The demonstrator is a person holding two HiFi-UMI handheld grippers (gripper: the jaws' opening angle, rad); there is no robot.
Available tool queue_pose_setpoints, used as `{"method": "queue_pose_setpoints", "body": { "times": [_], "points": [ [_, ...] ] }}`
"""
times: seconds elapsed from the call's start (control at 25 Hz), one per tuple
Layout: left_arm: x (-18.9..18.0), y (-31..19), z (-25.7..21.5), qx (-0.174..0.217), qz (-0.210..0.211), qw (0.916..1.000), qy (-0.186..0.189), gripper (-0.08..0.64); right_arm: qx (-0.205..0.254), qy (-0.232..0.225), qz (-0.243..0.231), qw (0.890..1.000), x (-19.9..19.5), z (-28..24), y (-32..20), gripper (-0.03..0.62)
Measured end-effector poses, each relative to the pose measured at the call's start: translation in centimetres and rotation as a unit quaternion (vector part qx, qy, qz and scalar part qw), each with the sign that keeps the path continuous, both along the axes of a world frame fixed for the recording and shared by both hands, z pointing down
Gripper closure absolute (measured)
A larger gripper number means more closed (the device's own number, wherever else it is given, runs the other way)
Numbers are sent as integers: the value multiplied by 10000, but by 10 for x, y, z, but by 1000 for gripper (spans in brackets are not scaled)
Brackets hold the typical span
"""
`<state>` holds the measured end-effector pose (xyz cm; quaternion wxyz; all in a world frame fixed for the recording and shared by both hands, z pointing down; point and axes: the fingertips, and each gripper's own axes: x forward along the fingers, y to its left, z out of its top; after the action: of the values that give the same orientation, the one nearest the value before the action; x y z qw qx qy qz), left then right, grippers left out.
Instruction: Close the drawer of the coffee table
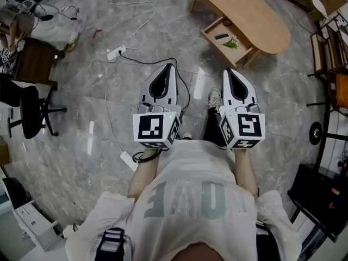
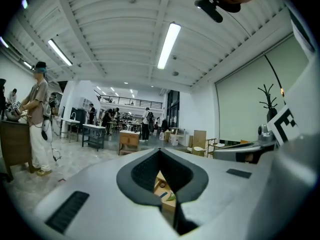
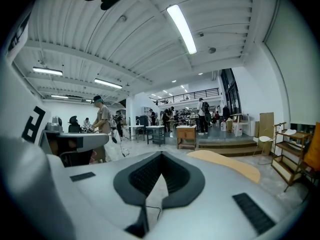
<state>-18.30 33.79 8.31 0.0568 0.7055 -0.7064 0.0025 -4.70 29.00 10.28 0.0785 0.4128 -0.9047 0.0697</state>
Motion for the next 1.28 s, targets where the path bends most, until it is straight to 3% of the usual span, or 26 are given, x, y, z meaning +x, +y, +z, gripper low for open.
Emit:
{"method": "queue_pose_setpoints", "body": {
  "times": [0.2,0.4,0.56,0.92,1.16,1.28],
  "points": [
    [15,-98,14,-109,208,9992,-330,551,125,357,155,9992,12,20,-92,589],
    [42,-213,9,-35,167,9998,-101,551,194,450,109,9987,42,13,-195,589],
    [64,-278,-10,168,182,9997,-16,551,94,339,-93,9993,55,9,-258,589],
    [51,-350,-21,277,205,9994,5,551,85,278,-97,9995,45,-3,-334,589],
    [49,-384,-22,227,531,9982,-168,551,200,230,172,9994,48,-21,-362,589],
    [48,-400,-23,235,646,9976,-63,551,155,168,347,9991,50,-22,-374,589]
  ]
}}
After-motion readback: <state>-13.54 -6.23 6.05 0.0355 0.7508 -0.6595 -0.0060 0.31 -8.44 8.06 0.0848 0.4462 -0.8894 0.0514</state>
